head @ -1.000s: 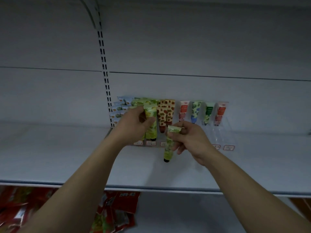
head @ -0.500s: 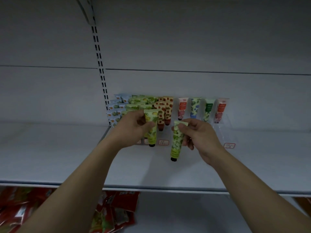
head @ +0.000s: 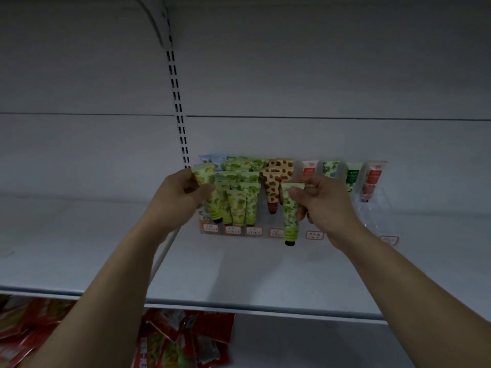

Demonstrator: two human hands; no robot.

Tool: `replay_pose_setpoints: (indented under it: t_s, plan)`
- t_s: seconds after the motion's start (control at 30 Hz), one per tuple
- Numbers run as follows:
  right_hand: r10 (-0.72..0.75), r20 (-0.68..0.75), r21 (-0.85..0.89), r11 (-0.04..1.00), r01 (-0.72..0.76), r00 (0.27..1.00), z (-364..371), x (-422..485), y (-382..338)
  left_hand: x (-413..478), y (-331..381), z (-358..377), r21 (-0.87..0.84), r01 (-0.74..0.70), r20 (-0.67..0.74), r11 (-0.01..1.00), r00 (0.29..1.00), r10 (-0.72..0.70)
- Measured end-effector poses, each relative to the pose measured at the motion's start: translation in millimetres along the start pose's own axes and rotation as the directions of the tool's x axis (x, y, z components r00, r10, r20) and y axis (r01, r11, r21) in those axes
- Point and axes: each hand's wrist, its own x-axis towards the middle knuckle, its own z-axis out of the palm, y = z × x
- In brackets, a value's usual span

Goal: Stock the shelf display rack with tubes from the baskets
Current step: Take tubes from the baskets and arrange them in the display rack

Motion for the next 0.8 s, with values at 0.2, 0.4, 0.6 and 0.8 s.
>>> replay_pose_setpoints:
  t_s: [0.2,0.4,0.6,0.8]
  plan:
    - [-0.022,-0.009,0.000,1.000,0.022,1.000,7,10,-8,3,-6,-11,0.012,0.007,-0.016,1.000,1.000,-0.007]
    - [-0.059,-0.071,-0.089,0.995,0.053,0.996,10,25,-15,11,-4,-12,0.157,-0.069,0.066,0.985,0.996,0.060]
    - [-0.134,-0.121,-0.254,0.962,0.100,0.984,13,38,-14,21,3,-5,0.227,-0.161,0.168,0.961,0.978,0.124]
    - [-0.199,-0.138,-0.342,0.929,0.141,0.970,4,58,-21,33,16,4,0.221,-0.246,0.126,0.944,0.967,0.222]
